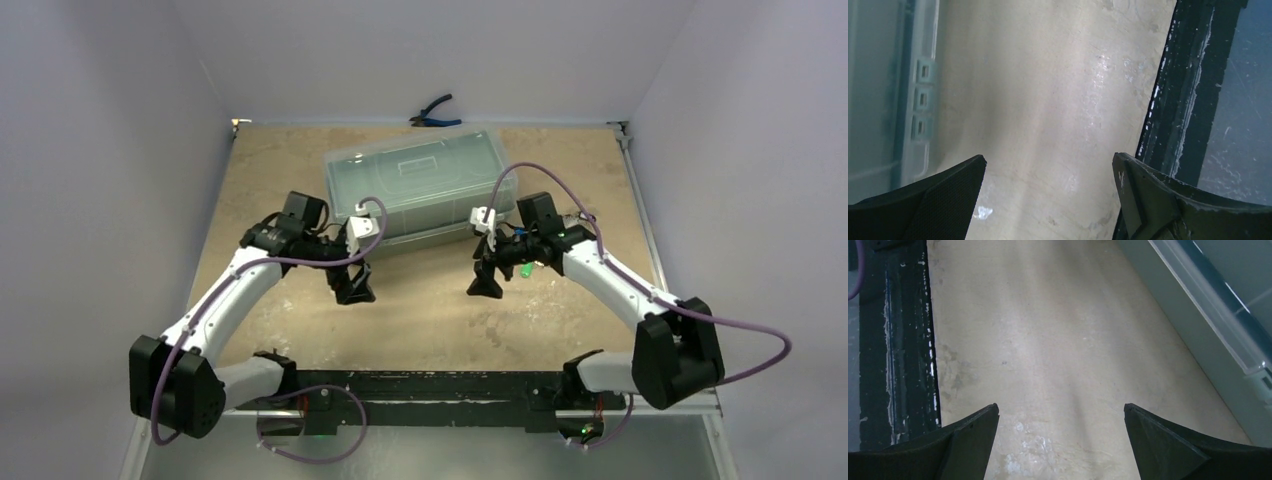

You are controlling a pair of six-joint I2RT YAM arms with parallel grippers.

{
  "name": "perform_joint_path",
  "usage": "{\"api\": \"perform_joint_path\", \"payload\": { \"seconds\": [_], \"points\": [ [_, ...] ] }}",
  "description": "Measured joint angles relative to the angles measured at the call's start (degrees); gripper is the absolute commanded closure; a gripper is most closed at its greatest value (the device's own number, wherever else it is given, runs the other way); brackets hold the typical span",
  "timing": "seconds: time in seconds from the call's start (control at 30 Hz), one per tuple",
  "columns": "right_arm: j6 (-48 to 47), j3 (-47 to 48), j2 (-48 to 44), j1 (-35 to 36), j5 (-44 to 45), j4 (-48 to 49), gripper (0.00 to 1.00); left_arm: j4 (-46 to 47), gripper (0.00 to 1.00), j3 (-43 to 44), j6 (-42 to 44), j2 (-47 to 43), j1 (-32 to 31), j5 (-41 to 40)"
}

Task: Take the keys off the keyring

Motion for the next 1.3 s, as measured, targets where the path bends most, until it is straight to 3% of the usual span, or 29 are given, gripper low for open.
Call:
{"api": "perform_joint_path", "payload": {
  "seconds": [0.13,0.43,0.9,1.1,1.3],
  "points": [
    [1.1,1.3,4.3,0.8,0.0,4.1,0.01,9.4,0.01,-1.8,-5.4,4.3,-4.2,-3.1],
    [5.0,8.2,14.2,0.3,0.6,13.6,0.01,23.8,0.01,-0.6,-10.6,13.9,-4.2,-12.4],
    [9.2,29.9,30.6,-9.9,0.0,16.4,0.01,36.4,0.01,12.3,-17.5,29.3,-1.2,-16.6],
    [5.7,31.1,26.8,-12.5,1.5,4.8,0.01,34.0,0.01,16.1,-17.3,29.8,-0.2,-16.8],
    [1.4,21.6,15.0,-19.1,11.1,-4.6,0.01,30.6,0.01,11.9,-16.1,21.2,-1.5,-16.4]
  ]
}}
